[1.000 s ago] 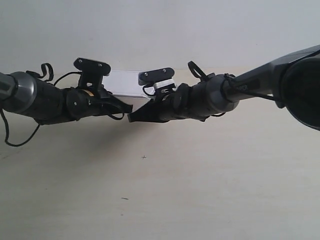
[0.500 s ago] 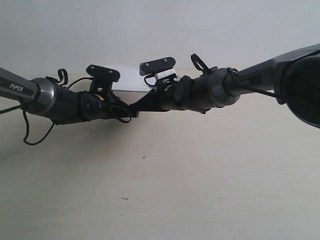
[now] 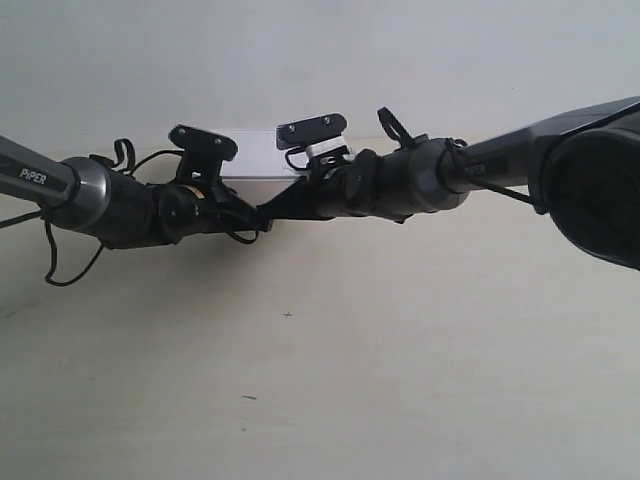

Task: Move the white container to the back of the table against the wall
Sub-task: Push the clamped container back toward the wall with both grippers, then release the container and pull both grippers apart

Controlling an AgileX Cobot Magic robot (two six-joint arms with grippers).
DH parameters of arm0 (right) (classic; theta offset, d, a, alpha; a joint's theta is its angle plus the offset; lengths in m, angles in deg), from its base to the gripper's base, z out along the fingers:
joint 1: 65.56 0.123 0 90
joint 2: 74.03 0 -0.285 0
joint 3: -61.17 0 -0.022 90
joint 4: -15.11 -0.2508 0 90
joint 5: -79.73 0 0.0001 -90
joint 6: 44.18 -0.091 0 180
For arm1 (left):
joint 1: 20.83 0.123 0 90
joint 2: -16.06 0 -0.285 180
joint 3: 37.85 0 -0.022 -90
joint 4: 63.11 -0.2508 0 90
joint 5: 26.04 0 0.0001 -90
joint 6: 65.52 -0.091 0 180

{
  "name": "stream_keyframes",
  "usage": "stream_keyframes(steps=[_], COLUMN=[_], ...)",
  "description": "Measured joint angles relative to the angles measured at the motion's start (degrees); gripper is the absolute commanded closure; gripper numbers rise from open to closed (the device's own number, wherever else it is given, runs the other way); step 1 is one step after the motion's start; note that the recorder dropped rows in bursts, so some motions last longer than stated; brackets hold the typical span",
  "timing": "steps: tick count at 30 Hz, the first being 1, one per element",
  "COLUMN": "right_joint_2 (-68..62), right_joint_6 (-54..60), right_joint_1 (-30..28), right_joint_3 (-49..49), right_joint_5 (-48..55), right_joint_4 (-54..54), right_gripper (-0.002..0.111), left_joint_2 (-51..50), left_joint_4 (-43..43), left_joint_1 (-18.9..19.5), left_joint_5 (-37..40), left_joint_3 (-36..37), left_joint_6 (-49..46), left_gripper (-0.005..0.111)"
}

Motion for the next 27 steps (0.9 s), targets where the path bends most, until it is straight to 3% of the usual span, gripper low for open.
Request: stream_keyframes(steps=[27], right_joint_2=[-1.23], right_joint_6=[0.41], right_joint_1=[-2.27], right_joint_3=[1.74], right_joint_5=[-8.04], right_joint_4=[0.00], right_gripper=[0.108], left_joint_2=[-3.97], left_joint_4=[-2.09], left_joint_1=[0.46], left_joint_5=[0.36], left_joint_3=[-5.56], left_joint_6=[-0.11], left_gripper=[0.107])
